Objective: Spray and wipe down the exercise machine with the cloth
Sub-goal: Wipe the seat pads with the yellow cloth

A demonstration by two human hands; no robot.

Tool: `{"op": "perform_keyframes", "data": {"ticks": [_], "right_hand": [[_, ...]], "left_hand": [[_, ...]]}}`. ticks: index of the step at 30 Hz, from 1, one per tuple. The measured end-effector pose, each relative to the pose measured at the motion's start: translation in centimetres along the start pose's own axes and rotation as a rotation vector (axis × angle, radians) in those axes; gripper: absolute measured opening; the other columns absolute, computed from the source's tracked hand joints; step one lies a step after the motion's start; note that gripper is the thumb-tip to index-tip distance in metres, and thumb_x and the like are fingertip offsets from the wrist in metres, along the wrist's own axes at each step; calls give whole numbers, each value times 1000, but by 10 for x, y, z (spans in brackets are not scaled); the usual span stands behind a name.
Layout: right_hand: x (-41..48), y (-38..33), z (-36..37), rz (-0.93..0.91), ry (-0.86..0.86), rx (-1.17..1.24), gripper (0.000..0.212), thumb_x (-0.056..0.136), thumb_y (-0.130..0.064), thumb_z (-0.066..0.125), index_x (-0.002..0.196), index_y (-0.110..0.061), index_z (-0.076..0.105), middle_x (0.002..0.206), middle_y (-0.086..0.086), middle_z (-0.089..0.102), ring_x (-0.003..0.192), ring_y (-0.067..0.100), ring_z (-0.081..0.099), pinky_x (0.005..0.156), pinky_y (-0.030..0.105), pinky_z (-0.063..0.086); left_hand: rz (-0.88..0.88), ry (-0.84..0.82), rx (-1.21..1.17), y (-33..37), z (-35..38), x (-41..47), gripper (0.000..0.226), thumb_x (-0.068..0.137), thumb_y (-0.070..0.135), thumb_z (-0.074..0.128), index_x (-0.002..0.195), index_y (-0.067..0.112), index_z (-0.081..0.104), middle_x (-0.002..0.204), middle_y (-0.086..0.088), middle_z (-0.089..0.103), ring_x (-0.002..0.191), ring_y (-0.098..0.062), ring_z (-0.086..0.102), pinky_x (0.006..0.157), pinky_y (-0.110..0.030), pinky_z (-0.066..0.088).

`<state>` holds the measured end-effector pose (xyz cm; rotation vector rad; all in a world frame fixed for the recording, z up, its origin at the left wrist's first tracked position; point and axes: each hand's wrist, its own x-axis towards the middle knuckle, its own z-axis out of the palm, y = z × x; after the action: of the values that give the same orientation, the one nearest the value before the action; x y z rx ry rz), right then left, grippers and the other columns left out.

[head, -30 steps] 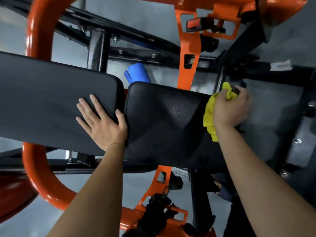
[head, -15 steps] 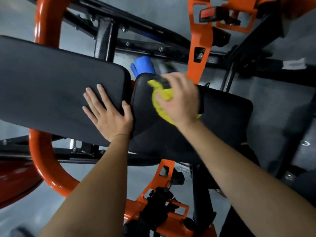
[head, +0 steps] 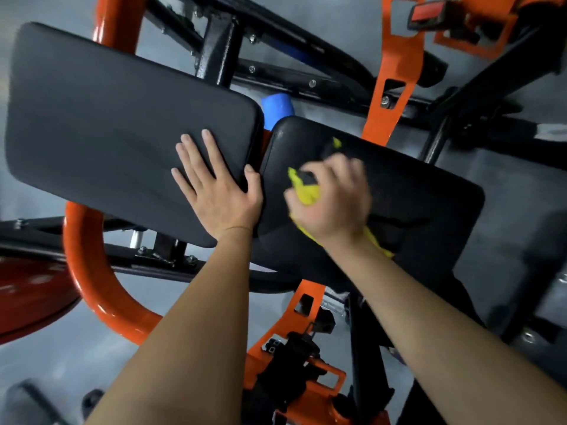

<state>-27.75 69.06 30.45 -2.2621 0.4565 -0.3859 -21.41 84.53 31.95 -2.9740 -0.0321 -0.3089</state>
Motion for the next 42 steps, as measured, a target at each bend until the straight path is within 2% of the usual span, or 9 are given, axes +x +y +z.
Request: {"op": "perform_keyframes", "data": {"ticks": [3, 6, 13, 19, 26, 31, 33, 37, 42], "right_hand": [[47, -67, 21, -100, -165, 26, 35, 75, -50, 61, 90, -21, 73, 95, 5, 64, 94, 35, 57, 71, 42, 45], [67, -71, 21, -105, -395, -58, 39, 81, -56, 58, 102, -26, 70, 108, -1, 63, 110, 31, 53, 82, 40, 44], [-8, 53, -39, 147, -282, -43, 40, 80, -57, 58, 95, -22, 72, 96, 0, 59, 95, 30, 53, 66, 36, 46], [-42, 134, -96, 521, -436, -228, 56, 74, -61, 47, 101, -22, 76, 105, 2, 63, 105, 35, 57, 85, 43, 50], [23, 23, -41, 355, -438, -156, 42, 81, -59, 61, 101, -26, 76, 106, 1, 67, 106, 31, 62, 77, 35, 46], [75, -66, 2, 234, -512, -13, 51, 87, -59, 58, 118, -20, 70, 123, 4, 64, 116, 30, 56, 92, 38, 44], [76, -56, -2, 239, -528, 49, 44, 85, -59, 59, 106, -23, 69, 115, 2, 65, 112, 30, 59, 91, 38, 47], [33, 11, -34, 315, -391, 276, 31, 79, -53, 62, 99, -30, 66, 107, -8, 57, 99, 17, 60, 84, 39, 51], [-44, 94, -60, 430, 103, 22, 43, 89, -40, 69, 118, -8, 60, 131, 18, 44, 124, 29, 45, 109, 42, 39]], "left_hand": [[-26, -50, 45, 1, 0, 2, 73, 101, 51, 26, 165, 17, 16, 171, -13, 12, 159, -28, 10, 127, -52, 11], [-22, -54, 64, 0, 2, 1, 76, 101, 56, 29, 165, 18, 13, 172, -12, 9, 159, -27, 8, 127, -51, 9], [-6, -24, 3, 0, -3, -1, 80, 97, 50, 42, 164, 15, 17, 170, -16, 13, 159, -31, 10, 127, -54, 9], [-5, -14, -8, -1, -2, 1, 82, 95, 48, 45, 164, 14, 19, 170, -17, 14, 158, -32, 12, 127, -54, 10], [-4, 3, 4, -1, 1, -1, 82, 95, 49, 47, 164, 15, 18, 170, -16, 15, 158, -31, 12, 127, -52, 9], [-15, -36, 20, 0, -1, 2, 75, 101, 52, 31, 165, 15, 17, 171, -15, 13, 159, -30, 11, 127, -53, 10], [-17, -27, 11, 0, -2, 2, 77, 100, 53, 34, 165, 15, 17, 171, -15, 14, 159, -30, 11, 127, -53, 9], [-1, -1, -18, 0, -2, -1, 82, 95, 47, 48, 164, 15, 19, 170, -16, 15, 158, -32, 12, 127, -53, 9], [-9, -7, -28, 0, -1, 1, 83, 94, 46, 48, 164, 15, 18, 170, -17, 14, 158, -32, 10, 127, -54, 8]]}}
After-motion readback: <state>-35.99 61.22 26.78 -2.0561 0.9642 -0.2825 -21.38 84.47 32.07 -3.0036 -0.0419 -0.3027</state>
